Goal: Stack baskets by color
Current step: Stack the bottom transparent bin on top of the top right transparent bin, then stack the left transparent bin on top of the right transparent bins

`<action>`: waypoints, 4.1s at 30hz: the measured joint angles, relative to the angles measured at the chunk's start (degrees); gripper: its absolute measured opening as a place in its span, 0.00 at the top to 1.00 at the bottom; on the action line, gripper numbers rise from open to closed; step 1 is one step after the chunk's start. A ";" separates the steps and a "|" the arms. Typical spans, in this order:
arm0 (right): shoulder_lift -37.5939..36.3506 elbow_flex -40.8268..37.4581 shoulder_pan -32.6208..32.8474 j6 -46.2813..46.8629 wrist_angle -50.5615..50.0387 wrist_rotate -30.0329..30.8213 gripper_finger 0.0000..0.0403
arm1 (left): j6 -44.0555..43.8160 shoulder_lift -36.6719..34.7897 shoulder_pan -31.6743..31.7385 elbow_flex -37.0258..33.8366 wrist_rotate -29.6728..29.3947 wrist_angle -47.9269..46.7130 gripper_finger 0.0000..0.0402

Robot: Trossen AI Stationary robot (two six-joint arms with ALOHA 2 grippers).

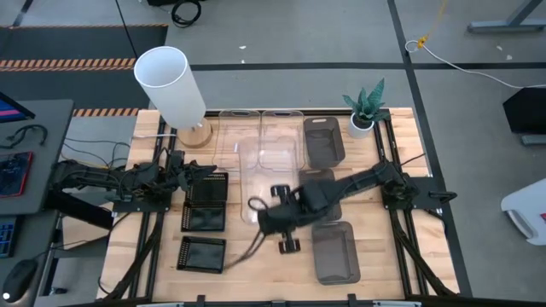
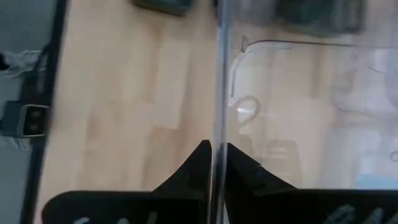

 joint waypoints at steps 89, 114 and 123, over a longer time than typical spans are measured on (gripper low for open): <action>-18.86 -41.18 -32.47 -11.34 20.69 -24.30 0.40 | -0.02 0.00 0.01 0.00 0.00 0.04 0.92; -19.03 -33.72 -24.53 -9.98 18.22 -16.55 0.41 | -0.01 -0.01 -0.01 0.00 0.00 -0.02 0.93; -18.98 -40.20 -23.71 -12.44 47.91 -14.90 0.43 | 0.00 -0.02 -0.01 0.00 0.00 -0.02 0.92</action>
